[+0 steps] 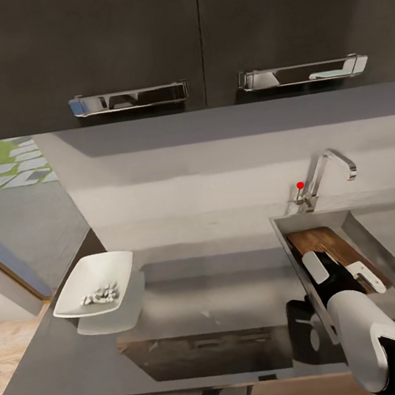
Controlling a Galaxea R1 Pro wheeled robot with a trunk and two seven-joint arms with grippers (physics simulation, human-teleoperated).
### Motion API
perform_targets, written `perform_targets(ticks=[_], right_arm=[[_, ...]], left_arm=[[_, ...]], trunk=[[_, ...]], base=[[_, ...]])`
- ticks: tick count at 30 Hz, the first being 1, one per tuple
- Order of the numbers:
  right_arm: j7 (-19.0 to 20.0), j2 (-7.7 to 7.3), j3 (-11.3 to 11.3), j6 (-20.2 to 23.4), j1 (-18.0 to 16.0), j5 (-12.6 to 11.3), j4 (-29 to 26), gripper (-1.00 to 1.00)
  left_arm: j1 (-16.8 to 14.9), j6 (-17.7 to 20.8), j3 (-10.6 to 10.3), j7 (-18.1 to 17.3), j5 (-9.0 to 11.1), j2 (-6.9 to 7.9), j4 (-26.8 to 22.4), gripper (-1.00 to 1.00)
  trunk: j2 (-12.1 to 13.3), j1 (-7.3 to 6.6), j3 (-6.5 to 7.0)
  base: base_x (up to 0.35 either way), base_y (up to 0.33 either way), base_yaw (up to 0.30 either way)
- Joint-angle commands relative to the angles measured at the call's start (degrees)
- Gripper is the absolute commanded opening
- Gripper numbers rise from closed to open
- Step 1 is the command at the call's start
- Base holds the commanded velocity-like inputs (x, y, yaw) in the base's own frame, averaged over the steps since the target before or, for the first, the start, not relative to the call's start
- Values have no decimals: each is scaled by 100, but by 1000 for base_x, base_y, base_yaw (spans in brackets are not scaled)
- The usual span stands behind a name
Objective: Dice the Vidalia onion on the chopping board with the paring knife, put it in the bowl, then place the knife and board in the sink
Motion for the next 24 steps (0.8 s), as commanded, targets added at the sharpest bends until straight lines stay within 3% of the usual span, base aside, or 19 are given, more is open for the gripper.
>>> perform_targets(ticks=[1, 8, 15, 19, 24], right_arm=[[3, -4, -13, -41, -4, -23, -6, -100], [4, -111, -21, -38, -3, -23, -5, -100], [30, -129, -25, -34, -2, -27, 56, -100], [559, -174, -48, -40, 1, -34, 413, -100], [1064, -432, -65, -52, 0, -79, 1022, -100]], left_arm=[[3, -4, 4, 4, 48, -3, -10, 100], [3, -4, 4, 4, 48, -3, -9, 100], [3, -5, 4, 4, 48, -3, -1, 100], [3, -3, 4, 4, 48, -3, 6, 100], [3, -3, 4, 4, 48, -3, 40, 100]], trunk=[[-11, 3, -18], [-11, 3, -59], [-11, 3, -60], [-11, 3, -60], [-11, 3, -60]], base=[[0, -64, 75], [0, -203, 43], [0, -29, 1], [0, 0, 0], [0, 0, 0]])
